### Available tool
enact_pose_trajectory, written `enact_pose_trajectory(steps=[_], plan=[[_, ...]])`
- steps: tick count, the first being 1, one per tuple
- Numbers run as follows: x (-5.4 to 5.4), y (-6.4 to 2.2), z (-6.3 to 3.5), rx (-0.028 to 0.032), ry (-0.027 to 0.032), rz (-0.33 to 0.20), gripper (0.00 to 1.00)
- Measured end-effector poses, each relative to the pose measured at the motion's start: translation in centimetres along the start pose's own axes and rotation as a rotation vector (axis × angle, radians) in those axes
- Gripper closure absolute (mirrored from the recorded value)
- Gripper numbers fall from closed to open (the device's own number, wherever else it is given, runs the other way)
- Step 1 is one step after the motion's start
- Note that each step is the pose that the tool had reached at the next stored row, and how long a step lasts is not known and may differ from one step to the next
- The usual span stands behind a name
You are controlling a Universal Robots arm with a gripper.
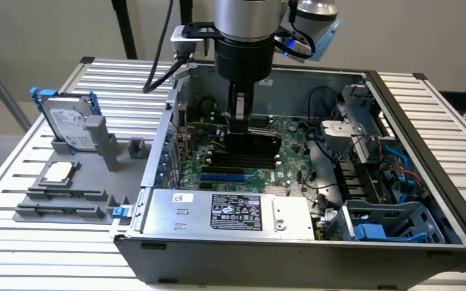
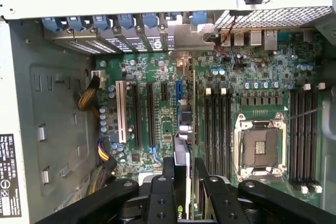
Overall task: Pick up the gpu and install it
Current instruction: 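Pick up the gpu and move the gpu toward the slot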
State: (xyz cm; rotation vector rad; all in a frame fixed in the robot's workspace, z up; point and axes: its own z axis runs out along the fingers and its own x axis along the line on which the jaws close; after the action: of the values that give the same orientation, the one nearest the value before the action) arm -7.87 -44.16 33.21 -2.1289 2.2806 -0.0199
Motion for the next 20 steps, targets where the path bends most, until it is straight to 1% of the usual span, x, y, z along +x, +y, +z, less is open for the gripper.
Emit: enact_pose_trajectory(steps=[8, 20], plan=[[0.3, 0.88, 1.43, 0.0, -0.0003, -0.007, 0.74], [0.4, 1.33, 3.61, 0.0, -0.0005, -0.014, 0.74]])
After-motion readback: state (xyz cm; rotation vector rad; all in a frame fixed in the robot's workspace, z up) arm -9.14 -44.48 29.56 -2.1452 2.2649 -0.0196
